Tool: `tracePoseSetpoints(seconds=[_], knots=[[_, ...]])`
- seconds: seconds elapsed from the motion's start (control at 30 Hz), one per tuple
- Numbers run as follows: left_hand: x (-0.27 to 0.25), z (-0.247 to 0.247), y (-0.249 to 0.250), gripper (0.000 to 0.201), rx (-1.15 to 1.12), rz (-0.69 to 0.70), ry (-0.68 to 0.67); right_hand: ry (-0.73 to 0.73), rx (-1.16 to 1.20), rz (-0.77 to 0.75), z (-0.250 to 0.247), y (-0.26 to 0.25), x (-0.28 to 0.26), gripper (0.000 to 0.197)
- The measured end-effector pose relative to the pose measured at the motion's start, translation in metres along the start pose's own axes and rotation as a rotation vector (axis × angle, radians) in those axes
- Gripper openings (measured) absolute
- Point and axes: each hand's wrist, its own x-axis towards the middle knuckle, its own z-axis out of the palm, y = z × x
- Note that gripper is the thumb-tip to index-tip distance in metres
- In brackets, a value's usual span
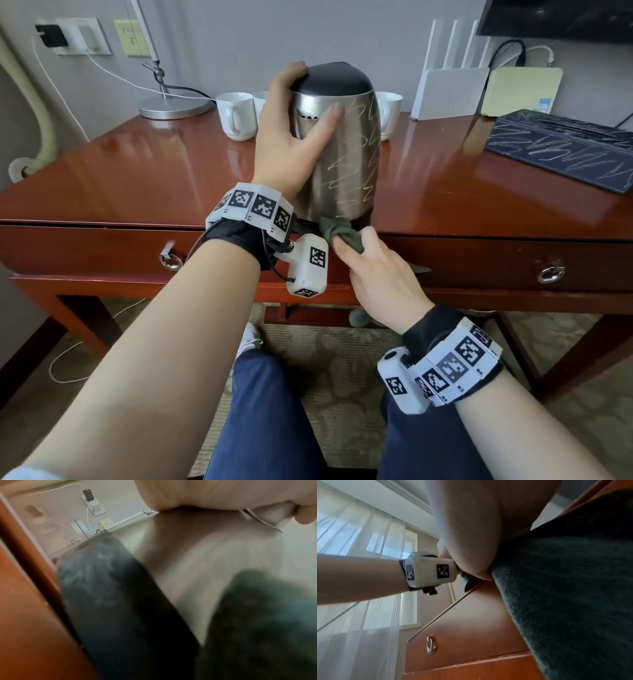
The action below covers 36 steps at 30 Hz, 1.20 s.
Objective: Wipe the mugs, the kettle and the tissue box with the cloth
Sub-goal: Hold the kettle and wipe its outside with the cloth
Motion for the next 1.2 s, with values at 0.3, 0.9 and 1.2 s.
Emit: tracePoseSetpoints(seconds=[0.3, 0.9, 1.2], knots=[[-0.002, -0.002, 0.001, 0.061, -0.036, -0.008, -0.028, 0.052, 0.008, 0.163, 0.0, 0.01, -0.01, 0.048], [-0.002, -0.001, 0.002, 0.059, -0.045, -0.006, -0.014, 0.054, -0.01, 0.209, 0.001, 0.006, -0.008, 0.057], [-0.002, -0.001, 0.001, 0.058, -0.043, -0.008, -0.008, 0.153, -0.062, 0.153, -0.013, 0.005, 0.012, 0.057]])
